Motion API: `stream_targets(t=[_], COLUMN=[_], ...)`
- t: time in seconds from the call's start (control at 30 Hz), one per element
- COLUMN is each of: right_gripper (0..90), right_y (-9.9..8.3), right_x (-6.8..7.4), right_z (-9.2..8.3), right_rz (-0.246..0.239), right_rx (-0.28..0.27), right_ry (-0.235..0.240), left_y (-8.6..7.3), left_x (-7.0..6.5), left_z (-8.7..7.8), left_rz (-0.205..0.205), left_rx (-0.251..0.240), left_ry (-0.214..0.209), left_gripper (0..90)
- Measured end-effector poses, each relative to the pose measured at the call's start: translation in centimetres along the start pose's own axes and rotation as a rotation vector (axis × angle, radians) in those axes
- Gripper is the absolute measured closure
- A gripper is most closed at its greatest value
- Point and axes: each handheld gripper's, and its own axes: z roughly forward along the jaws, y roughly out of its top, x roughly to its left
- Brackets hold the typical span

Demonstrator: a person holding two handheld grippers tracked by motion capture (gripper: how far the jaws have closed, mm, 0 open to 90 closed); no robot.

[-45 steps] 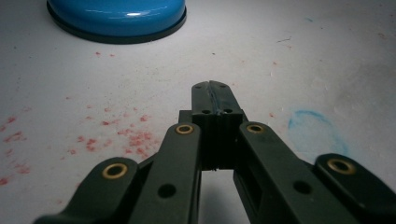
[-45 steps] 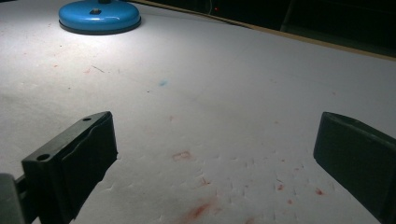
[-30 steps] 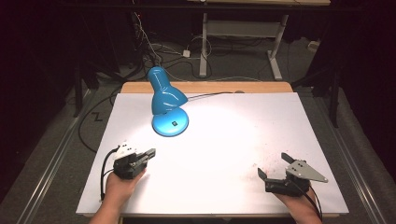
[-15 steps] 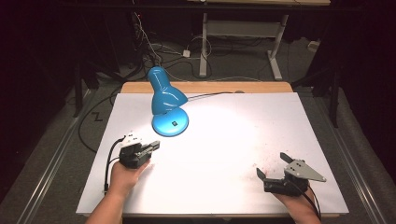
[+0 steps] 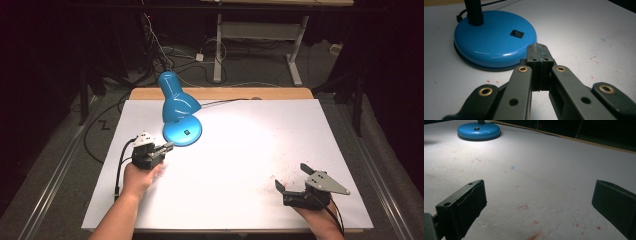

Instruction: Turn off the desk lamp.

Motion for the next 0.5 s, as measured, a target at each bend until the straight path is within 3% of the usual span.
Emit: stream_targets(t=[0.23,0.5], right_gripper=[0.5,0.5], right_y=[0.0,0.0], right_x=[0.1,0.2], right_z=[0.1,0.1], right_rz=[-0.004,-0.009], right_rx=[-0.002,0.0], right_ry=[0.004,0.005], left_y=[0.7,0.9], left_x=[0.5,1.0], left_z=[0.9,2.1], left_rz=[0.014,0.003], left_rx=[0.0,-0.029], left_ry=[-0.001,-0.006], left_gripper=[87.9,87.9])
